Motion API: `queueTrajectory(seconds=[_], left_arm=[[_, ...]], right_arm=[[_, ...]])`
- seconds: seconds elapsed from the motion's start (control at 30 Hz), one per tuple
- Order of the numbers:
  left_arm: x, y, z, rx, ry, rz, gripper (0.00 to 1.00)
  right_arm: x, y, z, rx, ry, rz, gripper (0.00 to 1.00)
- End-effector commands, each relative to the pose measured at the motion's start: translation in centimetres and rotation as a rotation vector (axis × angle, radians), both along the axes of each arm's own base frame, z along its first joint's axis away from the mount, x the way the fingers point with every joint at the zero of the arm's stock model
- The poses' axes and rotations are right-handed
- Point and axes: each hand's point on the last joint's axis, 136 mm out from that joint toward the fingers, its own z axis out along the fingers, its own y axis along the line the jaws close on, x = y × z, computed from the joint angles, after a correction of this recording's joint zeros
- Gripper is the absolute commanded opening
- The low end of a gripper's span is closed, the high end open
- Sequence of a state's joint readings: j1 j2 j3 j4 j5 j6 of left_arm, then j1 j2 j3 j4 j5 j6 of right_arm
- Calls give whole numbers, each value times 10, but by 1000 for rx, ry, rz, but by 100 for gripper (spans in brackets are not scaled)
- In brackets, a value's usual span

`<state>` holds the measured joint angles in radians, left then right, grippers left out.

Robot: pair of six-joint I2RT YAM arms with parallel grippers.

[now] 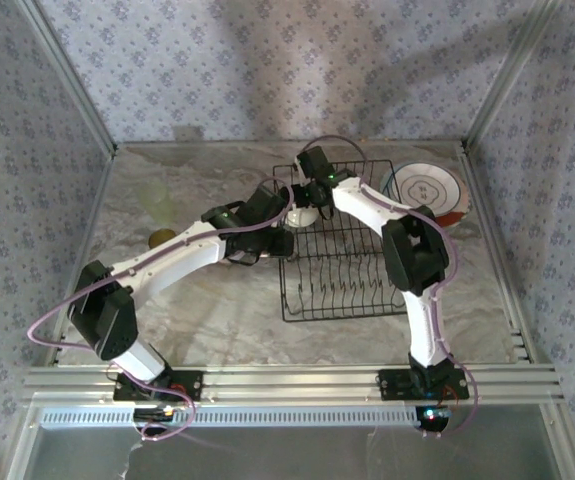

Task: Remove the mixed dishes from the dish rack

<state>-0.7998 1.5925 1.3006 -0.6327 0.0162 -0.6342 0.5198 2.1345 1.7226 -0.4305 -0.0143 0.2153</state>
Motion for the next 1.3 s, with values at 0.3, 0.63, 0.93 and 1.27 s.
queueTrajectory(seconds=[0.3, 0.63, 0.93, 1.27], left_arm=[[0, -19, -27, -4, 60, -18, 35], [2, -23, -35, 0, 71, -20, 34], [2, -19, -39, 14, 73, -9, 34], [2, -20, -40, 15, 75, -14, 34]], right_arm=[[-21, 1, -47, -113, 153, 31, 100], [-59, -9, -61, -137, 286, 49, 100], [-60, -56, -53, -173, 264, -86, 100], [-62, -82, -41, -183, 246, -142, 100]])
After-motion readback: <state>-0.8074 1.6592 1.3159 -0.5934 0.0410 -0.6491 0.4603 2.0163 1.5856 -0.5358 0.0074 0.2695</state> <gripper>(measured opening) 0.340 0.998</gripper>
